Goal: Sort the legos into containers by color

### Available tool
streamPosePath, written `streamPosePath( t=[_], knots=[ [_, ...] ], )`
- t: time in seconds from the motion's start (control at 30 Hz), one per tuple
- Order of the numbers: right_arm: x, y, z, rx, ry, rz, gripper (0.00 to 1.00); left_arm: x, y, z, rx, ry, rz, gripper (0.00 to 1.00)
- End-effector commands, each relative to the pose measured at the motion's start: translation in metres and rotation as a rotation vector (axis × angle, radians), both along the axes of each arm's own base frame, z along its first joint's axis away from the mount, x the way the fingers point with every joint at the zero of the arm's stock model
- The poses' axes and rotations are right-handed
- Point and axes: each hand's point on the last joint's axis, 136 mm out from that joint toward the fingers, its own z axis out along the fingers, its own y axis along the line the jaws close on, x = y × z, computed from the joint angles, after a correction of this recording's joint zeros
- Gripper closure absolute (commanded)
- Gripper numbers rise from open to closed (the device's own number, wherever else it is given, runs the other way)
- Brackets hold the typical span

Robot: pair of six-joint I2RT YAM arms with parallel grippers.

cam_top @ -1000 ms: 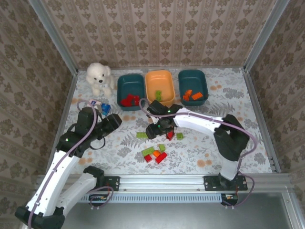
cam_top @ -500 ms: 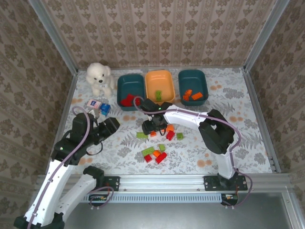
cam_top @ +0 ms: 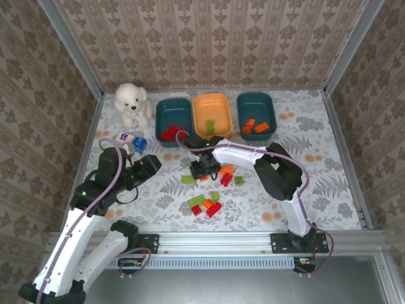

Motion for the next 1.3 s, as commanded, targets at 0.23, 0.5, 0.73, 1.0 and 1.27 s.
streamPosePath(
  t=[0.23, 0.5, 0.73, 1.0, 1.27],
  knots=[
    [0.006, -0.008, -0.001, -0.058, -0.01, -0.01, 0.54, 0.006, -0.007, 0.005, -0.04, -0.017, -0.004, 0.34],
    [0.016, -0.003, 0.039, -0.001, -0.097, -0.007, 0.69, 0.011, -0.016, 0.007, -0.044, -0.023, -0.044, 0.34],
    [0.049, -0.045, 0.122, 0.071, -0.238, -0.112, 0.7, 0.027, -0.058, 0.025, -0.094, -0.083, -0.179, 0.34],
    [0.139, -0.166, 0.145, 0.067, -0.322, -0.38, 0.7, 0.065, -0.142, 0.045, -0.106, -0.119, -0.387, 0.34],
    [0.232, -0.247, 0.115, 0.043, -0.337, -0.618, 0.7, 0.101, -0.186, 0.046, -0.123, -0.107, -0.461, 0.34]
  ],
)
